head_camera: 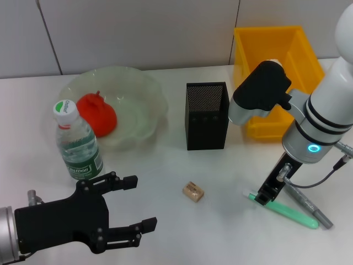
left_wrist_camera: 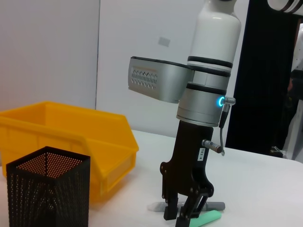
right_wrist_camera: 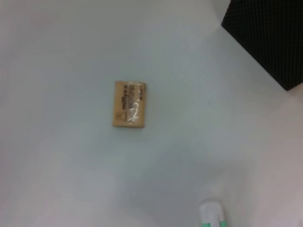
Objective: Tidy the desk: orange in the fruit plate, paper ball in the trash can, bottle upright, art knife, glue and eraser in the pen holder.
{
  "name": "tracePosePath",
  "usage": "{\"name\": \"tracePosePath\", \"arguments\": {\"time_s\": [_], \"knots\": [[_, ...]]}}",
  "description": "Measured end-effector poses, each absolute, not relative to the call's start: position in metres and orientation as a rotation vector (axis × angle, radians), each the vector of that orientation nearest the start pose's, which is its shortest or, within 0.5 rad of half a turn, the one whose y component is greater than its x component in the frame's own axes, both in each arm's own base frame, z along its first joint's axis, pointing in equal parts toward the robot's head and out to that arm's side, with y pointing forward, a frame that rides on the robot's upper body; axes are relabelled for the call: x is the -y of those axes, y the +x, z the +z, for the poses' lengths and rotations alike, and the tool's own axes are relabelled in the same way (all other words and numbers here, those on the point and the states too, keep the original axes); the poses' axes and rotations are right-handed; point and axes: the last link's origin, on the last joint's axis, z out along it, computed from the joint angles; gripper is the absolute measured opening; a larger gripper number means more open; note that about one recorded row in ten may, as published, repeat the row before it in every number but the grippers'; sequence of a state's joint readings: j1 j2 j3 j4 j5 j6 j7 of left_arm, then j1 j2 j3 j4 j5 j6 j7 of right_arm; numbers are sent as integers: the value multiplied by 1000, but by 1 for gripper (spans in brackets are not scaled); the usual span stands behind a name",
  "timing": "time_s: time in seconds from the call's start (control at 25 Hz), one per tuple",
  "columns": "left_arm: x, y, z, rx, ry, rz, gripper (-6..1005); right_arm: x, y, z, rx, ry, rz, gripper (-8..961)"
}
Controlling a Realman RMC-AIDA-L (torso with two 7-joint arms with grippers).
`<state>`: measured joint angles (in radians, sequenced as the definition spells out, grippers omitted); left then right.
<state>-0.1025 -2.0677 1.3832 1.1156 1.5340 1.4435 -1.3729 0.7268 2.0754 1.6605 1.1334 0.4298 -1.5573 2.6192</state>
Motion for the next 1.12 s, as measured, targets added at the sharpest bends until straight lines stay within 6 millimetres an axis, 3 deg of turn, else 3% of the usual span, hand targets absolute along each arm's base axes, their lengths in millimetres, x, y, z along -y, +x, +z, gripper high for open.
{"name": "tracePosePath", "arguments": {"time_s": [0.84, 1.12], "knots": [[-255, -236, -16, 338, -2809, -757, 861, -357, 194, -32, -924, -2557, -852, 218], [-254, -235, -16, 335, -2812, -763, 861, -356, 195, -33, -936, -2551, -857, 75]]}}
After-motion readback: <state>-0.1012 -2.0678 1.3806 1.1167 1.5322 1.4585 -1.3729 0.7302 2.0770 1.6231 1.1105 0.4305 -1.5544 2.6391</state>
